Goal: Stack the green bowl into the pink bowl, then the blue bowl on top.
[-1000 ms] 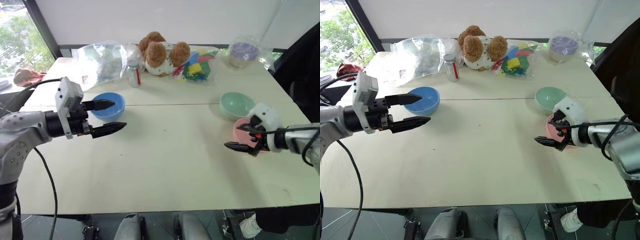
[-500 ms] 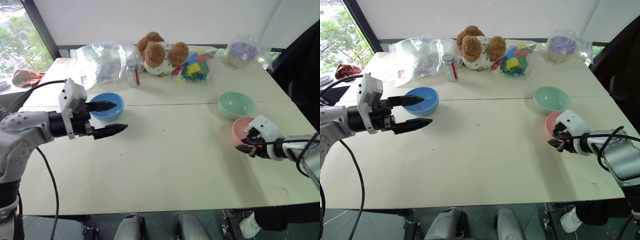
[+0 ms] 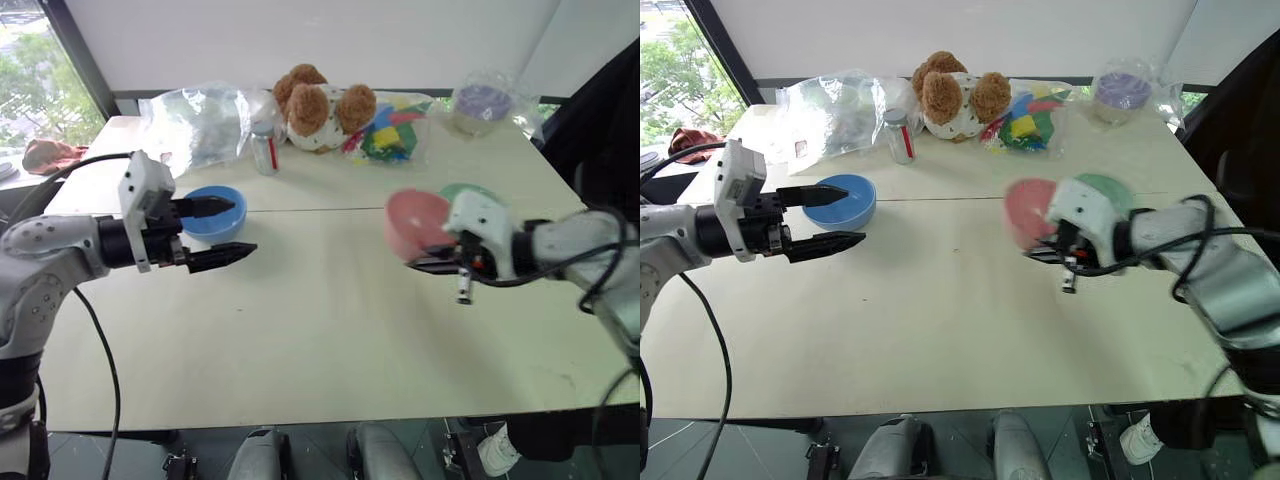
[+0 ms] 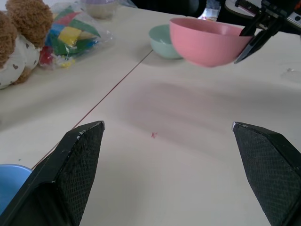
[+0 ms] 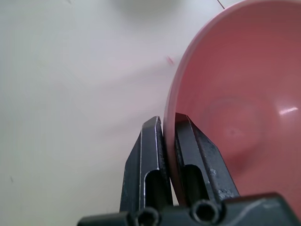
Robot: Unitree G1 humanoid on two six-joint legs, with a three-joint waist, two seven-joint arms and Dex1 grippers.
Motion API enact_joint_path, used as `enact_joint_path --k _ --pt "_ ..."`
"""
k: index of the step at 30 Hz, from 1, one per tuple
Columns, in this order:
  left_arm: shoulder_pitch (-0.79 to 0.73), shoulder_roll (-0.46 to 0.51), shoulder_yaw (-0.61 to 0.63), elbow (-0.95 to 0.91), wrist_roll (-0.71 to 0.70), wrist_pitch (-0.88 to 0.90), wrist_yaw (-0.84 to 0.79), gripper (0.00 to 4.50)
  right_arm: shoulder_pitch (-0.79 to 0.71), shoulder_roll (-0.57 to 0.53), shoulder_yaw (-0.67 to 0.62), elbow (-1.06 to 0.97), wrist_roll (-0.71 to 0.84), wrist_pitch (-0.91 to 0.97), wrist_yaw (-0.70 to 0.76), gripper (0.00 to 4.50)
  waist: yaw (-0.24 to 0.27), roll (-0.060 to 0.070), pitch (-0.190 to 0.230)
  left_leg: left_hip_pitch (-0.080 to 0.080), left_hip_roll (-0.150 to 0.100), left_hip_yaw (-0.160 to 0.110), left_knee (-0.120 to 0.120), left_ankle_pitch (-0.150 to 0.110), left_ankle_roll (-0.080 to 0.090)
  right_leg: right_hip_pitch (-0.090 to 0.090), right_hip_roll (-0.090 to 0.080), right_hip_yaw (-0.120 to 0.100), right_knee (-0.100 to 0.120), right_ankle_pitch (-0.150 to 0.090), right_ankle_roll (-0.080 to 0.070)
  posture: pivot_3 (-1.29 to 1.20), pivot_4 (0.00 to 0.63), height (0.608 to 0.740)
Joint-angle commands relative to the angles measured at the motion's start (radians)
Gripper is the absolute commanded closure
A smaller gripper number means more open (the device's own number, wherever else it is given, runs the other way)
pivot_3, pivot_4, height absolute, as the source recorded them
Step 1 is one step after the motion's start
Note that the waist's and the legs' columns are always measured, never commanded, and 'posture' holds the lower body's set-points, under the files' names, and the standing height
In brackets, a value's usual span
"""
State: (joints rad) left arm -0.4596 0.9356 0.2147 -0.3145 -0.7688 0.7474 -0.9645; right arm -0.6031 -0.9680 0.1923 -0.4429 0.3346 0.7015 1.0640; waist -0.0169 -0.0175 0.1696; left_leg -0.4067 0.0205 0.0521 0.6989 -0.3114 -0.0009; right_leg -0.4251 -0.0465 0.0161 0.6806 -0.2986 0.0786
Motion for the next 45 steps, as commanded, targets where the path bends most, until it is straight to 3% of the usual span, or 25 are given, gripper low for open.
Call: enact_joint_path --k 1,5,12,15,21,22,25,27,32,39,44,45 --pt "-0.033 0.013 0.013 -0.003 0.011 -0.020 -0.009 0.00 -0.078 0.065 0.155 0.037 -0.098 -0.102 0.053 4.46 0.005 0.000 0.000 0.000 0.000 0.000 0.000 0.000 0.000 0.000 0.000 0.000 0.000 0.000 0.000 0.00 0.150 0.740" --pt "-0.027 0.022 0.031 -0.019 0.002 -0.008 -0.008 0.00 -0.133 0.132 0.292 0.144 -0.238 -0.256 0.088 4.46 0.004 0.000 0.000 -0.001 -0.002 0.000 0.000 0.000 0.000 -0.001 -0.001 0.000 0.000 0.000 0.000 0.00 0.150 0.740" --pt "0.016 0.034 0.067 -0.052 -0.013 0.008 0.010 0.00 -0.154 0.220 0.375 0.254 -0.373 -0.416 0.126 4.46 0.002 0.000 0.000 -0.001 -0.001 0.000 0.000 0.000 0.000 -0.001 -0.001 -0.001 0.000 0.000 0.000 0.00 0.150 0.740" --pt "0.024 0.035 0.071 -0.060 -0.020 0.013 0.018 0.00 -0.168 0.245 0.357 0.269 -0.380 -0.424 0.141 3.32 0.001 0.000 0.000 -0.001 -0.001 0.000 0.000 0.000 0.000 -0.001 -0.001 0.000 0.000 0.000 0.000 0.00 0.150 0.740" --pt "0.018 0.029 0.063 -0.056 -0.021 0.014 0.019 0.00 -0.186 0.247 0.218 0.194 -0.242 -0.288 0.183 0.18 0.003 0.000 0.000 -0.001 -0.001 0.000 0.000 0.000 -0.001 -0.001 -0.001 -0.001 0.001 0.000 0.000 0.00 0.150 0.740" --pt "0.013 0.025 0.060 -0.052 -0.021 0.013 0.020 0.00 -0.200 0.238 0.165 0.187 -0.202 -0.246 0.185 0.08 0.003 0.000 0.000 -0.001 -0.001 -0.001 0.000 0.000 -0.001 -0.001 -0.001 -0.001 0.001 0.000 0.000 0.00 0.150 0.740" --pt "0.006 0.018 0.055 -0.046 -0.019 0.008 0.020 0.00 -0.251 0.179 0.014 0.219 -0.108 -0.153 0.199 0.08 0.004 0.000 0.000 -0.001 -0.002 0.000 0.000 0.000 0.000 -0.001 -0.002 -0.001 0.001 0.000 0.000 0.00 0.150 0.740" --pt "0.000 0.013 0.048 -0.039 -0.015 0.004 0.018 0.00 -0.283 0.131 -0.037 0.336 -0.129 -0.167 0.179 0.08 0.005 0.000 0.000 -0.001 -0.002 0.000 0.000 0.000 0.000 -0.001 -0.003 -0.001 0.001 0.000 0.000 0.00 0.150 0.740" --pt "-0.013 0.000 0.034 -0.026 -0.003 -0.009 0.011 0.00 -0.316 0.045 -0.005 0.683 -0.301 -0.348 0.106 0.08 0.002 0.000 0.000 0.000 -0.002 0.000 0.000 0.000 0.000 0.000 -0.003 -0.001 0.000 0.000 0.000 0.00 0.150 0.740" --pt "-0.030 -0.008 0.022 -0.012 0.007 -0.021 0.008 0.00 -0.380 0.130 0.039 1.124 -0.433 -0.463 -0.026 0.08 -0.010 0.001 0.000 0.000 -0.001 0.001 -0.001 0.001 -0.001 -0.002 0.000 0.001 0.001 0.000 0.000 0.00 0.150 0.740" --pt "-0.029 -0.001 0.026 -0.012 0.009 -0.020 0.006 0.00 -0.423 0.185 0.052 1.308 -0.480 -0.524 -0.056 0.08 -0.019 0.001 0.001 -0.001 -0.001 0.001 -0.001 0.002 -0.004 -0.002 -0.001 0.001 0.001 0.000 0.000 0.00 0.150 0.740" --pt "-0.027 0.002 0.029 -0.015 0.008 -0.018 0.006 0.00 -0.432 0.196 0.054 1.344 -0.489 -0.540 -0.069 0.31 -0.021 0.001 0.001 -0.001 -0.001 0.001 -0.001 0.002 -0.004 -0.002 -0.001 0.001 0.001 0.000 0.000 0.00 0.150 0.740"
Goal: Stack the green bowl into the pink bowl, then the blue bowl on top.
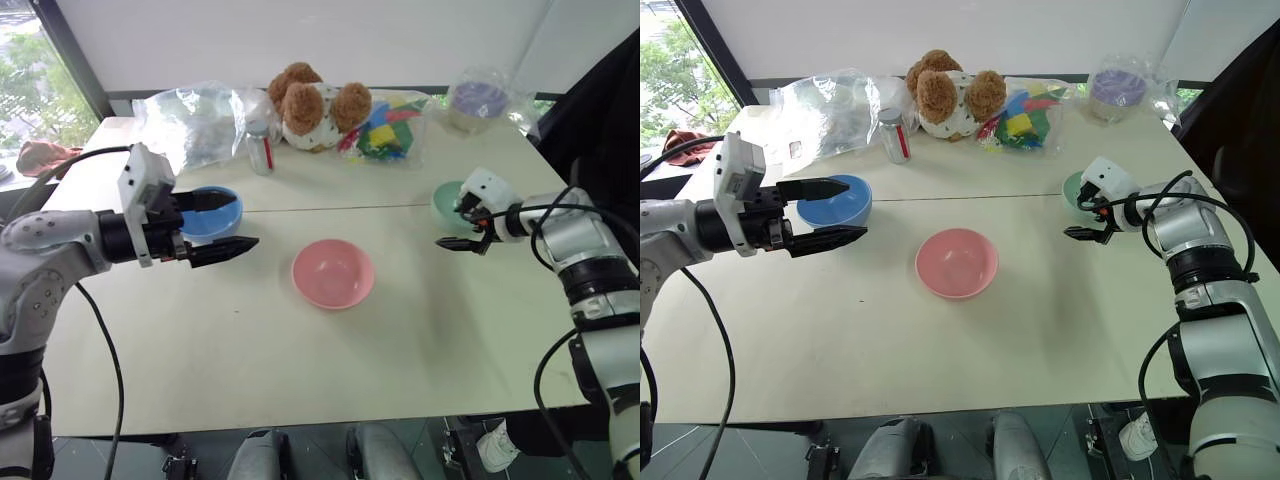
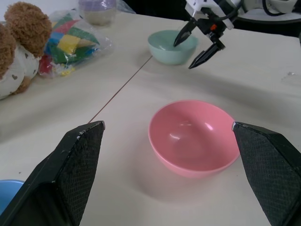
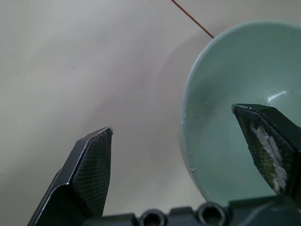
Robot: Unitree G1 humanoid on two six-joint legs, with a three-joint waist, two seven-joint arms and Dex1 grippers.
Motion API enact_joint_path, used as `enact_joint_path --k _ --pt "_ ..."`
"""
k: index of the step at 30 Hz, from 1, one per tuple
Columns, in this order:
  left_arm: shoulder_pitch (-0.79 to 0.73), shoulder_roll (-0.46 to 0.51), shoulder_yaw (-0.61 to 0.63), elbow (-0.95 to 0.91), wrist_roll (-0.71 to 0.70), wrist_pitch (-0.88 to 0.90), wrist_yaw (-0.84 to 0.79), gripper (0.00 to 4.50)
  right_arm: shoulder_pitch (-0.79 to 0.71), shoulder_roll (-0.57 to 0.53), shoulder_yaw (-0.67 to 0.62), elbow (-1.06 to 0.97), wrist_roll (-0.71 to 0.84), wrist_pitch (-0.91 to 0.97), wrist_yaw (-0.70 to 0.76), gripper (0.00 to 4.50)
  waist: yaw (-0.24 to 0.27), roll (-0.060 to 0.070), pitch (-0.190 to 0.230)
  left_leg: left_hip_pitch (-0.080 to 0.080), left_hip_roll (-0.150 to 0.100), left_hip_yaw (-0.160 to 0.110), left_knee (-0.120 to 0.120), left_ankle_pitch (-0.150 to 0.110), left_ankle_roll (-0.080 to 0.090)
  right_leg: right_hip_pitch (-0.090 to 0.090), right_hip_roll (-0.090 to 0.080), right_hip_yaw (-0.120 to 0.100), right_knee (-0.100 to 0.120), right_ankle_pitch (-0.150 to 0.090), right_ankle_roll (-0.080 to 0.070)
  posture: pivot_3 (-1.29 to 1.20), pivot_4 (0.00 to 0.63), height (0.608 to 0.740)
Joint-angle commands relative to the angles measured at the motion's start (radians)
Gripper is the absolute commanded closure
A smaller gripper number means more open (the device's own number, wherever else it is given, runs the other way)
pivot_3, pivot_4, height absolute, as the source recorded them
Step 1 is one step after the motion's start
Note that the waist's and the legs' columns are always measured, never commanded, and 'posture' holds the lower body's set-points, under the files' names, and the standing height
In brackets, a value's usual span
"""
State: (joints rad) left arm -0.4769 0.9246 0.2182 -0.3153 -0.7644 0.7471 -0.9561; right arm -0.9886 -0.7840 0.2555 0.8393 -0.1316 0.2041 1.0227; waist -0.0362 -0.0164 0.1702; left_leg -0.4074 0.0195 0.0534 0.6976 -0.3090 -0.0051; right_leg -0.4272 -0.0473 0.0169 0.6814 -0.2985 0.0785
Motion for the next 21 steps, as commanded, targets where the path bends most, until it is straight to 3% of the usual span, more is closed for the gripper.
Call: enact_joint_path --k 1,3,9,14,19,21 --pt "-0.007 0.015 0.027 -0.018 0.004 -0.015 -0.002 0.00 -0.055 0.021 -0.010 0.093 -0.029 -0.055 -0.036 0.58 -0.004 0.000 0.000 0.000 0.000 0.000 0.000 0.000 0.000 0.000 0.000 0.000 0.000 0.000 0.000 0.00 0.150 0.740" --pt "-0.004 0.020 0.033 -0.022 0.002 -0.012 -0.001 0.00 -0.070 0.033 -0.008 0.137 -0.044 -0.084 -0.044 1.28 -0.005 0.000 0.000 0.000 0.000 0.000 0.000 0.000 0.000 0.000 0.000 0.000 0.000 0.000 0.000 0.00 0.150 0.740" --pt "0.000 0.031 0.044 -0.027 -0.003 -0.005 0.002 0.00 -0.111 0.048 -0.014 0.184 -0.064 -0.131 -0.037 4.43 -0.007 0.000 0.000 0.000 0.000 0.000 0.000 0.002 -0.004 0.000 0.000 0.000 0.000 0.000 0.000 0.00 0.150 0.740" --pt "0.001 0.038 0.045 -0.024 -0.001 -0.007 -0.001 0.00 -0.138 0.023 -0.018 0.042 -0.052 -0.167 0.055 4.47 -0.007 0.001 0.000 0.000 0.000 0.000 0.000 0.003 -0.004 0.000 0.000 0.000 0.000 0.000 0.000 0.00 0.150 0.740" --pt "-0.003 0.044 0.044 -0.011 0.003 -0.013 -0.008 0.00 -0.033 0.002 -0.063 -0.484 0.199 -0.037 0.383 4.47 -0.006 0.002 0.001 0.000 0.001 -0.001 -0.002 0.002 -0.004 -0.002 0.001 0.000 0.001 0.000 0.000 0.00 0.150 0.740" --pt "-0.008 0.042 0.037 -0.004 0.007 -0.017 -0.010 0.00 0.008 0.009 -0.056 -0.681 0.277 0.075 0.432 4.47 -0.003 0.002 0.001 0.000 0.002 -0.002 -0.002 0.001 -0.002 -0.001 0.001 -0.002 0.001 0.000 0.000 0.00 0.150 0.740"
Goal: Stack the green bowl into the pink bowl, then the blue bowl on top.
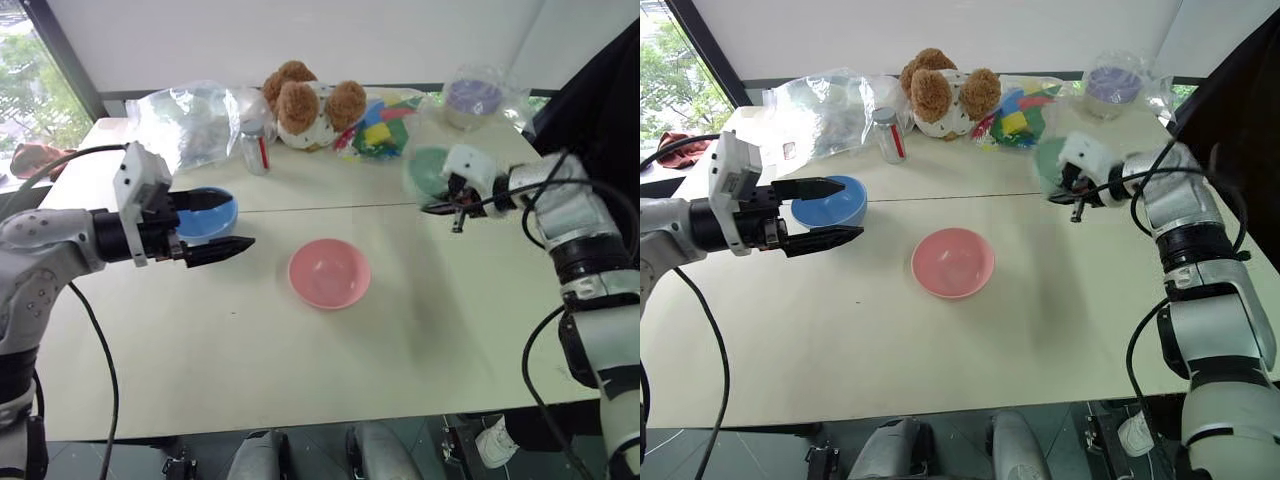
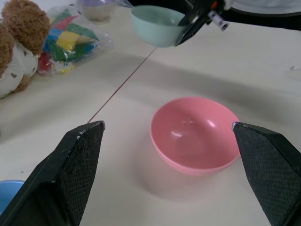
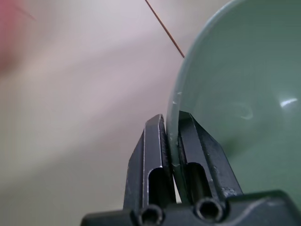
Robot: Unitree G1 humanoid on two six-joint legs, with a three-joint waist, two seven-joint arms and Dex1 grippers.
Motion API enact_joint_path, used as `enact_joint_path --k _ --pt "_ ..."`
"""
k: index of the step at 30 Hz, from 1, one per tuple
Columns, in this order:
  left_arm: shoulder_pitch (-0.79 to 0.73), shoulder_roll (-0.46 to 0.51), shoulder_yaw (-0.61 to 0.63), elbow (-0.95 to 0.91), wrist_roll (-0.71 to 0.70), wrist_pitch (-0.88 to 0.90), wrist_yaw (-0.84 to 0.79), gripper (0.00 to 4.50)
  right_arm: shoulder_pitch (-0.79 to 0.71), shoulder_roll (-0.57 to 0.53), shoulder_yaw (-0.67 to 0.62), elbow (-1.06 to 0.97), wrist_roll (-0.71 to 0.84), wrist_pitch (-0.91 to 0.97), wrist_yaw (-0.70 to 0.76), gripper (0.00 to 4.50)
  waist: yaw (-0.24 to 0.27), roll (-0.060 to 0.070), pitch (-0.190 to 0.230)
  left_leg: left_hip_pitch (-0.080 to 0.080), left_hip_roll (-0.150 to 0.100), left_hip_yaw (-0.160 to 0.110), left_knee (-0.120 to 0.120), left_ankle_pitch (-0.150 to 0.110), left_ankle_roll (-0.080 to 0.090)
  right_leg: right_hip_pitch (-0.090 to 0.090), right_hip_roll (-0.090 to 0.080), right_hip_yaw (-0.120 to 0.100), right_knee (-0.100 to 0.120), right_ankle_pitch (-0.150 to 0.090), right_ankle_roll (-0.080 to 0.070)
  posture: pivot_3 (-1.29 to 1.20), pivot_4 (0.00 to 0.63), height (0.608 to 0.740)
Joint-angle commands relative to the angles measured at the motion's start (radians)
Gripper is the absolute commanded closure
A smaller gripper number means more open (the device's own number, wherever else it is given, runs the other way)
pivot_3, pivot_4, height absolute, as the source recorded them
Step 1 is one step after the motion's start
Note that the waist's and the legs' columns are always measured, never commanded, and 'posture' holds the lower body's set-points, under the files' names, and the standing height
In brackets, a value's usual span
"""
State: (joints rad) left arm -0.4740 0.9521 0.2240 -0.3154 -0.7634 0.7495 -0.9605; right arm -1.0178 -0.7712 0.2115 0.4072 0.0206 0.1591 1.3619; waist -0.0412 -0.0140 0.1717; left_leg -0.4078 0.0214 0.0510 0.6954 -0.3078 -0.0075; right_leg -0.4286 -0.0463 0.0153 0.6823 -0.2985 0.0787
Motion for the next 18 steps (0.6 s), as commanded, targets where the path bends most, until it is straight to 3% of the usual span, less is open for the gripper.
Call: enact_joint_path --k 1,6,15,16,18 --pt "-0.012 0.013 0.029 -0.003 0.007 -0.020 -0.006 0.00 0.051 0.006 -0.002 -0.319 0.140 0.153 0.093 4.47 0.003 0.000 0.000 0.000 0.000 -0.001 0.000 -0.002 0.003 0.000 0.000 0.000 0.000 0.000 0.000 0.00 0.150 0.740" --pt "-0.017 0.005 0.015 0.011 0.018 -0.028 -0.010 0.00 0.139 0.088 0.112 -0.533 0.173 0.229 0.094 4.47 0.005 -0.001 -0.001 0.000 -0.002 0.000 0.003 -0.002 0.004 0.002 -0.002 0.000 0.000 0.000 0.000 0.00 0.150 0.740" --pt "0.028 0.017 0.044 -0.017 0.012 -0.019 0.005 0.00 0.158 0.085 0.267 -0.450 -0.036 0.014 0.066 4.47 0.022 -0.001 -0.001 0.000 -0.003 0.000 0.003 -0.002 0.004 0.002 -0.003 0.000 0.000 0.000 0.000 0.00 0.150 0.740" --pt "0.034 0.017 0.047 -0.022 0.010 -0.018 0.008 0.00 0.154 0.090 0.265 -0.447 -0.036 0.010 0.069 3.91 0.022 -0.001 -0.001 0.000 -0.003 0.000 0.003 -0.002 0.004 0.002 -0.003 0.000 0.000 0.000 0.000 0.00 0.150 0.740" --pt "0.048 0.018 0.052 -0.031 0.008 -0.018 0.014 0.00 0.146 0.095 0.262 -0.445 -0.041 0.005 0.072 3.43 0.023 -0.001 -0.001 0.000 -0.003 0.000 0.003 -0.002 0.004 0.001 -0.002 0.000 0.000 0.000 0.000 0.00 0.150 0.740"
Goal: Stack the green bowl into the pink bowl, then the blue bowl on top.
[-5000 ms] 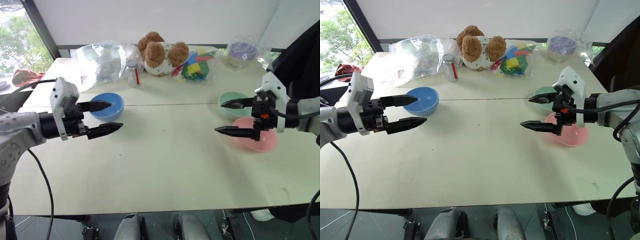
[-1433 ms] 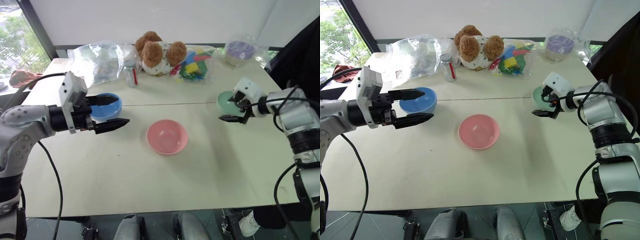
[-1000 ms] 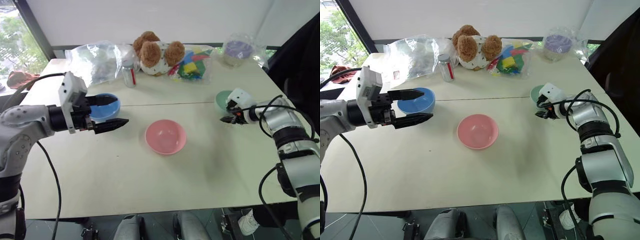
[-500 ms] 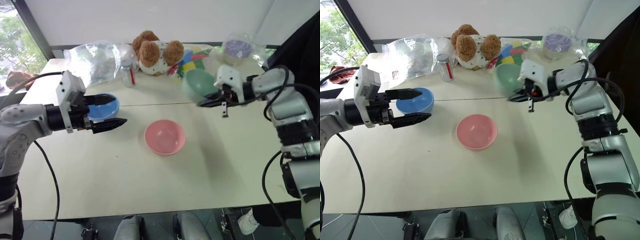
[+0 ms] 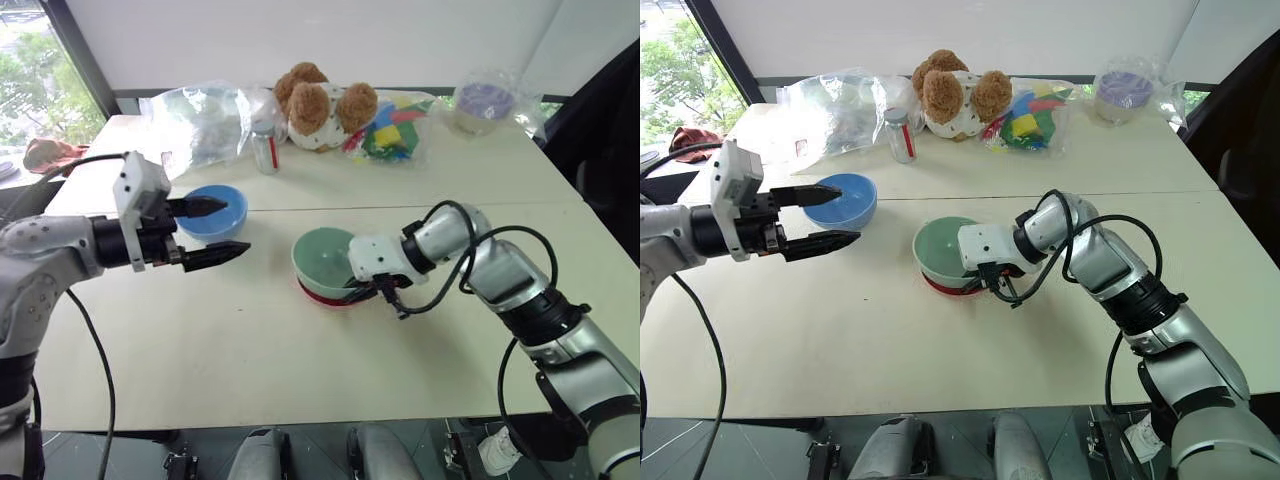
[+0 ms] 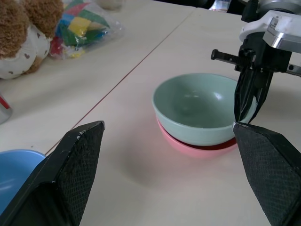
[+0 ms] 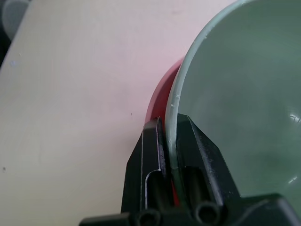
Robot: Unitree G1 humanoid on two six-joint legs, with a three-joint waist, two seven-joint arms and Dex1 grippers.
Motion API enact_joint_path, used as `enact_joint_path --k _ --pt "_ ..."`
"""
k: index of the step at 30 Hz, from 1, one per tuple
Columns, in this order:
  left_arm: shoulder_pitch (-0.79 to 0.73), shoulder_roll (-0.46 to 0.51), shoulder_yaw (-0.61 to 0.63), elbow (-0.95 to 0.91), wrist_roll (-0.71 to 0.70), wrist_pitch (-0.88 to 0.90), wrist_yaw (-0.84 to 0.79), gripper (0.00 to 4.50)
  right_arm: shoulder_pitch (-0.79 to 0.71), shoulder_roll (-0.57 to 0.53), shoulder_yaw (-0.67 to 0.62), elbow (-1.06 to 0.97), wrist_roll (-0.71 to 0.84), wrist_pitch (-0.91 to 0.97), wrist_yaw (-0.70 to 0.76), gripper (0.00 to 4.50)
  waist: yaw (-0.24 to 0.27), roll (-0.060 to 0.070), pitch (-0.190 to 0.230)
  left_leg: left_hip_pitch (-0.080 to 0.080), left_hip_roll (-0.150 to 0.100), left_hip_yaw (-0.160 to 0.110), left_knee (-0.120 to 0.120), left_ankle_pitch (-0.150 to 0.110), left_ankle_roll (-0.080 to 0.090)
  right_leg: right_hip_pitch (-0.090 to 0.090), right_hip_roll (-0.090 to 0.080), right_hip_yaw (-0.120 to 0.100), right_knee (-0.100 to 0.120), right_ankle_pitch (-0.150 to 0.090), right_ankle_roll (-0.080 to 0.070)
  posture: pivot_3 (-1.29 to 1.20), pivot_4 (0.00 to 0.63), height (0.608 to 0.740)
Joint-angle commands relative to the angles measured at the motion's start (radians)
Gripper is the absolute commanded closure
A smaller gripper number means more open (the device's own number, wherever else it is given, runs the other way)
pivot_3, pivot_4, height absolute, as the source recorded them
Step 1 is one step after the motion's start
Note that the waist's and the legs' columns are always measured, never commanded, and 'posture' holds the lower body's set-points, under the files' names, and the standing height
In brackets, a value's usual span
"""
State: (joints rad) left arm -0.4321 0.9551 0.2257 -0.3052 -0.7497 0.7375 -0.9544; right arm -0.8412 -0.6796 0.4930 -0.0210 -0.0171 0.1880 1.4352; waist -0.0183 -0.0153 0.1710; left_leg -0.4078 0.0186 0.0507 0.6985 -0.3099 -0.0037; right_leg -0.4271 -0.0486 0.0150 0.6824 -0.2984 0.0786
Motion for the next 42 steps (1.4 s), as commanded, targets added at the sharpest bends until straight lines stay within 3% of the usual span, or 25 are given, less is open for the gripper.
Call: enact_joint_path --k 1,4,7,11,17,23,28,32,37,38,42 --pt "0.009 0.015 0.051 -0.043 -0.006 -0.005 0.010 0.00 -0.034 0.001 -0.019 -0.020 -0.009 -0.028 0.002 2.97 0.000 0.000 0.000 0.000 0.000 0.000 0.000 0.000 0.000 0.000 0.000 0.000 0.000 0.000 0.000 0.00 0.150 0.740" --pt "0.020 0.014 0.051 -0.050 -0.001 -0.005 0.016 0.00 -0.038 -0.011 -0.041 -0.041 -0.004 -0.029 0.004 1.53 0.000 0.000 0.000 0.000 0.000 0.000 0.000 0.000 0.000 0.000 0.000 0.000 0.000 0.000 0.000 0.00 0.150 0.740" --pt "0.032 0.023 0.049 -0.031 0.026 -0.021 0.016 0.00 -0.053 -0.013 -0.144 -0.097 0.138 0.124 0.020 0.02 0.001 0.000 0.000 0.000 0.000 0.000 0.000 0.000 0.000 0.000 0.000 0.000 0.000 0.000 0.000 0.00 0.150 0.740" --pt "0.037 0.045 0.023 0.066 0.144 -0.099 0.027 0.00 -0.084 -0.013 -0.315 -0.131 0.332 0.367 -0.020 0.02 0.002 0.000 0.000 0.000 0.000 0.000 0.000 0.000 0.000 0.000 0.000 0.000 0.000 0.000 0.000 0.00 0.150 0.740" --pt "-0.009 0.056 -0.126 0.317 0.408 -0.324 0.021 0.00 -0.061 -0.025 -0.500 -0.225 0.534 0.655 -0.158 0.02 0.004 0.000 0.000 0.000 0.000 0.000 -0.001 0.000 0.000 0.000 0.000 0.000 0.000 0.000 0.000 0.00 0.150 0.740" --pt "-0.182 -0.029 -0.252 0.598 0.556 -0.501 -0.011 0.00 -0.012 -0.016 -0.593 -0.367 0.700 0.818 -0.295 0.02 0.009 0.000 0.000 -0.001 0.000 0.000 -0.001 -0.001 0.001 0.000 -0.001 -0.001 -0.001 0.000 0.000 0.00 0.150 0.740" --pt "-0.307 -0.103 -0.327 0.819 0.651 -0.633 -0.060 0.00 0.041 -0.046 -0.604 -0.429 0.728 0.848 -0.388 0.02 0.005 -0.001 -0.001 -0.001 -0.001 0.001 0.000 -0.001 0.002 0.000 -0.001 -0.001 -0.001 0.000 0.000 0.00 0.150 0.740" --pt "-0.376 -0.140 -0.359 0.960 0.697 -0.710 -0.108 1.31 0.068 -0.066 -0.629 -0.448 0.758 0.857 -0.440 0.00 0.002 -0.001 -0.001 -0.001 0.000 0.001 0.000 -0.001 0.002 -0.001 0.000 -0.001 -0.001 0.000 0.000 0.00 0.150 0.740" --pt "-0.443 -0.166 -0.382 1.073 0.740 -0.775 -0.166 4.04 0.088 -0.101 -0.644 -0.452 0.781 0.846 -0.479 0.00 0.005 -0.001 -0.001 -0.001 0.000 0.001 0.000 -0.001 0.003 -0.001 0.000 -0.001 -0.001 0.000 0.000 0.00 0.150 0.740" --pt "-0.461 -0.172 -0.383 1.096 0.748 -0.788 -0.172 4.42 0.089 -0.107 -0.644 -0.449 0.783 0.842 -0.485 0.00 0.005 -0.001 -0.001 -0.001 0.000 0.001 0.000 -0.001 0.003 -0.001 0.000 -0.001 -0.001 0.000 0.000 0.00 0.150 0.740" --pt "-0.546 -0.202 -0.379 1.139 0.741 -0.819 -0.236 4.42 0.090 -0.134 -0.651 -0.436 0.781 0.826 -0.501 0.00 0.009 -0.001 -0.001 -0.002 -0.001 0.001 0.000 -0.001 0.003 -0.001 0.000 -0.001 -0.001 0.000 0.000 0.00 0.150 0.740"
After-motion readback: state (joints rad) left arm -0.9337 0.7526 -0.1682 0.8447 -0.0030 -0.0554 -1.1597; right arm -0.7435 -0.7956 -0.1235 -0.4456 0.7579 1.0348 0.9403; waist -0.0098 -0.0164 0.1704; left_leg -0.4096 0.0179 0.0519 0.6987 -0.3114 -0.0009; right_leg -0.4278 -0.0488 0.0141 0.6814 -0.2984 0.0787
